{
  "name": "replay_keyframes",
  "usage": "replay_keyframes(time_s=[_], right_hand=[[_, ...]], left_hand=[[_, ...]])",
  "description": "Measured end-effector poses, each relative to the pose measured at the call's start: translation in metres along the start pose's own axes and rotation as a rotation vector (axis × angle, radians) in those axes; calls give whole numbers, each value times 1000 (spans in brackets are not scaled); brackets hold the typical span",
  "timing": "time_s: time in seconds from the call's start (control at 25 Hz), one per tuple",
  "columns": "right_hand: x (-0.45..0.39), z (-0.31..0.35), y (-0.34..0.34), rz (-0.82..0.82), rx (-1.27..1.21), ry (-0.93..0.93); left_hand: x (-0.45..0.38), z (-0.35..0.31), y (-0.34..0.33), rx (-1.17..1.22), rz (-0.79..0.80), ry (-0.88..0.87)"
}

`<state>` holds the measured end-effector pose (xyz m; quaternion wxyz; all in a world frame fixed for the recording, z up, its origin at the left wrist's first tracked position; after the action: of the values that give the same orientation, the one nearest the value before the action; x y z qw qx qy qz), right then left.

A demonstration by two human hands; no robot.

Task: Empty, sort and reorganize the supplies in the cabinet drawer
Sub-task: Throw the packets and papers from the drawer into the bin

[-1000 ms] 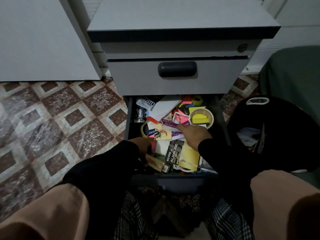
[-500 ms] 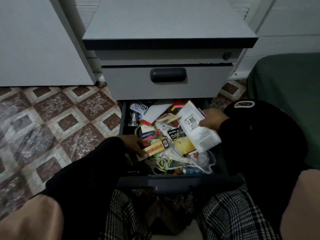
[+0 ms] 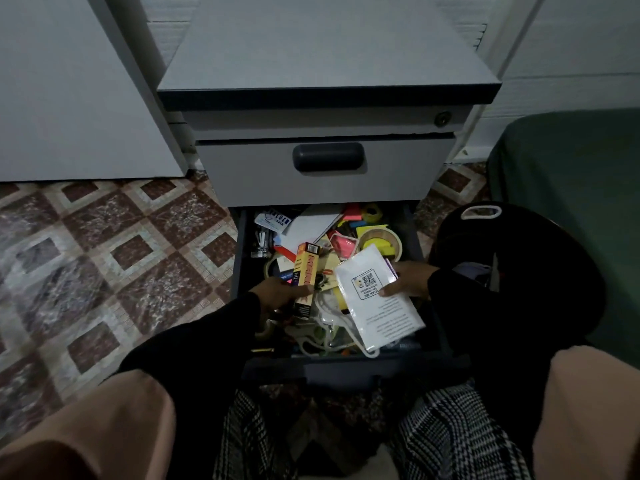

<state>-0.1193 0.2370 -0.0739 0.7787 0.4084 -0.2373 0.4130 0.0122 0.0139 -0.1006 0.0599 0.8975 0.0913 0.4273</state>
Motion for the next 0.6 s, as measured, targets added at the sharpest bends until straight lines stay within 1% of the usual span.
replay_keyframes(time_s=[0.12, 0.2, 0.28, 0.36, 0.44, 0.52, 0.6], right_hand=[[-6, 1, -9, -106, 88, 19], [-7, 3, -16, -97, 157, 0], [-2, 9, -23, -126, 255, -52], [2, 15, -30, -221, 304, -68], [1, 18, -36, -270, 270, -72], [-3, 18, -37, -247, 153, -101], [-6, 15, -30, -183, -4, -123]], left_hand=[[0, 0, 0, 144, -3, 24], [0, 1, -1, 202, 9, 28], [2, 1, -2, 211, 26, 35], [5, 0, -1, 191, 35, 28], [7, -4, 1, 174, 46, 30], [10, -7, 3, 148, 24, 46], [6, -5, 8, 133, -8, 65]])
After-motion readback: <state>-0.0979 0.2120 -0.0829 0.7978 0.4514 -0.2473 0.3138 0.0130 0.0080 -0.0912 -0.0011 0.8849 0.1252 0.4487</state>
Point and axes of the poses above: each hand's wrist, its own x-axis away from the middle knuckle, its own y-axis out of the back of the hand, z = x × y, the point moved 1 cm from there along -x, towards the middle knuckle
